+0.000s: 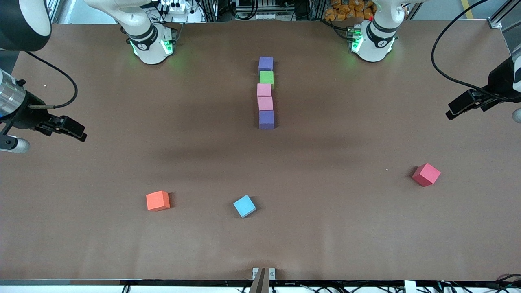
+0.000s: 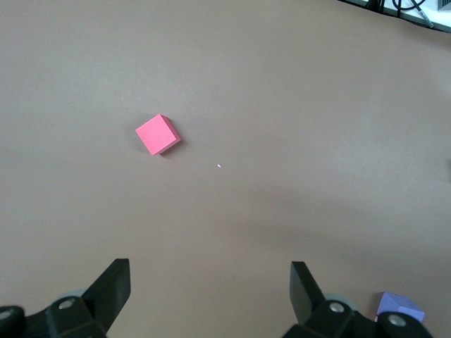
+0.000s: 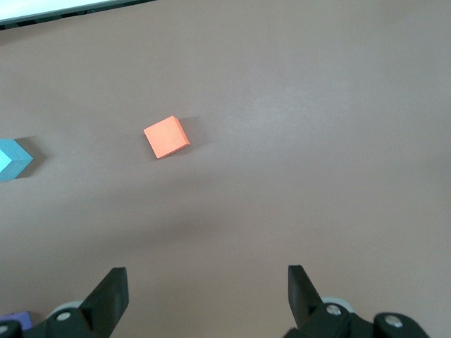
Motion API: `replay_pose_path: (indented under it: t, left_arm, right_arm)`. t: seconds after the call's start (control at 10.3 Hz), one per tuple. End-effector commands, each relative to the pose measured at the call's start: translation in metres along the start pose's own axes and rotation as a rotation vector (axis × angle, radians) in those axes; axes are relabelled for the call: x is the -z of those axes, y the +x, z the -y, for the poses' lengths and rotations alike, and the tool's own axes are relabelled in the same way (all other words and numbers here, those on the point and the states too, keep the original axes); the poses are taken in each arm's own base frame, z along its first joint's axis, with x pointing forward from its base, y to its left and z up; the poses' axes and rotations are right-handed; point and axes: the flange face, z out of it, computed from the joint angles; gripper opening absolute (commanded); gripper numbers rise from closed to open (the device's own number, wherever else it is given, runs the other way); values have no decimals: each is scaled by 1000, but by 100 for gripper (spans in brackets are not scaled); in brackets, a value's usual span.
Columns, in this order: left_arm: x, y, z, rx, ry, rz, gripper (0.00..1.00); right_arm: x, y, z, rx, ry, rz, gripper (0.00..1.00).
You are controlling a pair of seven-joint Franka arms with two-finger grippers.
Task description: Arrange blocks into number 1
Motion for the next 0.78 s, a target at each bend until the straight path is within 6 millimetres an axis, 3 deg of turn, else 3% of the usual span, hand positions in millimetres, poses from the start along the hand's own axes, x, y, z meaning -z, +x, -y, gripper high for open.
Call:
replay_pose_path:
  t: [0.0, 0.1, 0.68]
  left_arm:
    - [12, -8, -7, -45, 19, -11, 100]
    - [13, -13, -17, -70, 20, -15, 100]
    - [8, -25, -29, -138, 106, 24, 100]
  right_arm:
    - [3, 4, -2, 9, -5, -3, 100]
    - [3, 4, -2, 8, -7, -2, 100]
    - [5, 2, -1, 9, -6, -1, 100]
